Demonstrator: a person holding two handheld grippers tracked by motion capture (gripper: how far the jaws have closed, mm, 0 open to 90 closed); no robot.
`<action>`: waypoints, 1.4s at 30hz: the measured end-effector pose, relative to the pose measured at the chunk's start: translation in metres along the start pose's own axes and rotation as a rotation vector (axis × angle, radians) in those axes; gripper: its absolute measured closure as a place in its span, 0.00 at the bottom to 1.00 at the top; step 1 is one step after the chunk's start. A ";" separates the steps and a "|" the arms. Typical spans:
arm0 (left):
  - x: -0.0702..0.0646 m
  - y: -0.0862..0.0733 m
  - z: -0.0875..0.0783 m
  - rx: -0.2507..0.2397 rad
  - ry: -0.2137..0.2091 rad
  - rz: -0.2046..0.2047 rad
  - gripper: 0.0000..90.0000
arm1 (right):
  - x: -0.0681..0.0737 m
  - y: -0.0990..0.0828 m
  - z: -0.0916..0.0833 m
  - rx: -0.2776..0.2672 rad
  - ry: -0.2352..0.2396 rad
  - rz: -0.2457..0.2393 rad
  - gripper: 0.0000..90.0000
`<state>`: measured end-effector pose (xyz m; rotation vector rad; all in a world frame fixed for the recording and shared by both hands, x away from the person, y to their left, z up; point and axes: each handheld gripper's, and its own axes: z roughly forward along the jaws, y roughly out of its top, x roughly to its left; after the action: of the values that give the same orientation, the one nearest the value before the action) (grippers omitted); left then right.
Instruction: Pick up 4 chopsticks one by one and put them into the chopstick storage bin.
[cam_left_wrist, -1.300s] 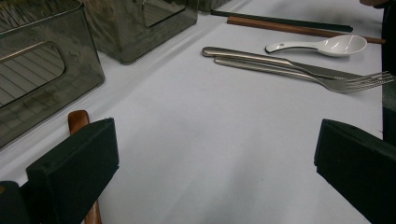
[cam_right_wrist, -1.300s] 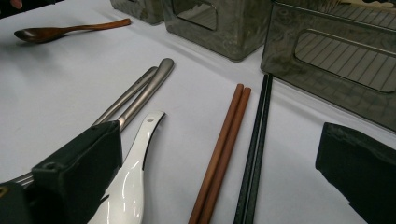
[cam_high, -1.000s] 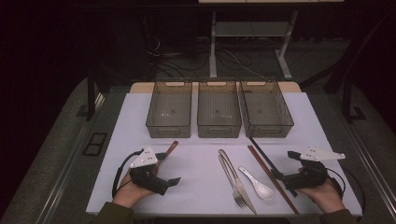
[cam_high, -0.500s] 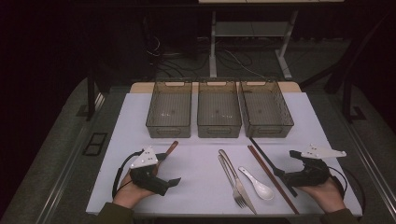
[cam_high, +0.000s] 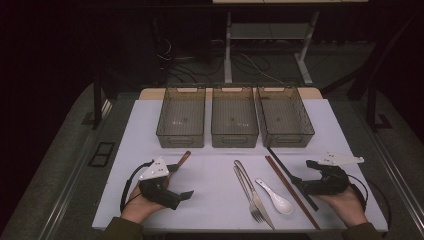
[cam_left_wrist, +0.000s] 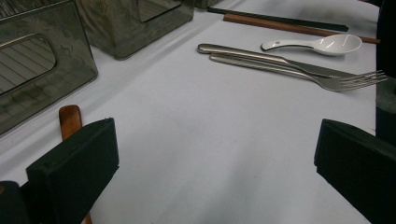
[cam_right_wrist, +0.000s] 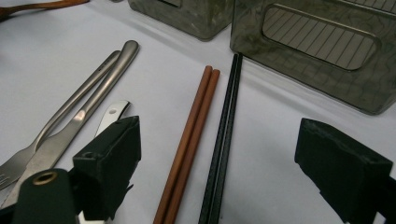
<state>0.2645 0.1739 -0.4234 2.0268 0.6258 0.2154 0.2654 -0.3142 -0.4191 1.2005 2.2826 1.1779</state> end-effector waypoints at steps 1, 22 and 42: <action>0.000 0.000 0.000 -0.004 0.000 -0.001 0.00 | -0.001 0.001 0.002 0.008 0.001 0.007 0.17; 0.001 -0.001 0.000 -0.004 0.000 -0.014 0.00 | -0.004 0.014 0.030 0.084 0.031 -0.006 0.51; 0.001 -0.001 0.000 0.001 -0.005 -0.016 0.00 | -0.007 0.013 0.052 0.219 -0.008 -0.063 0.84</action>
<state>0.2654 0.1750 -0.4247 2.0218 0.6396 0.2007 0.3071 -0.2884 -0.4413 1.1945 2.4750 0.9174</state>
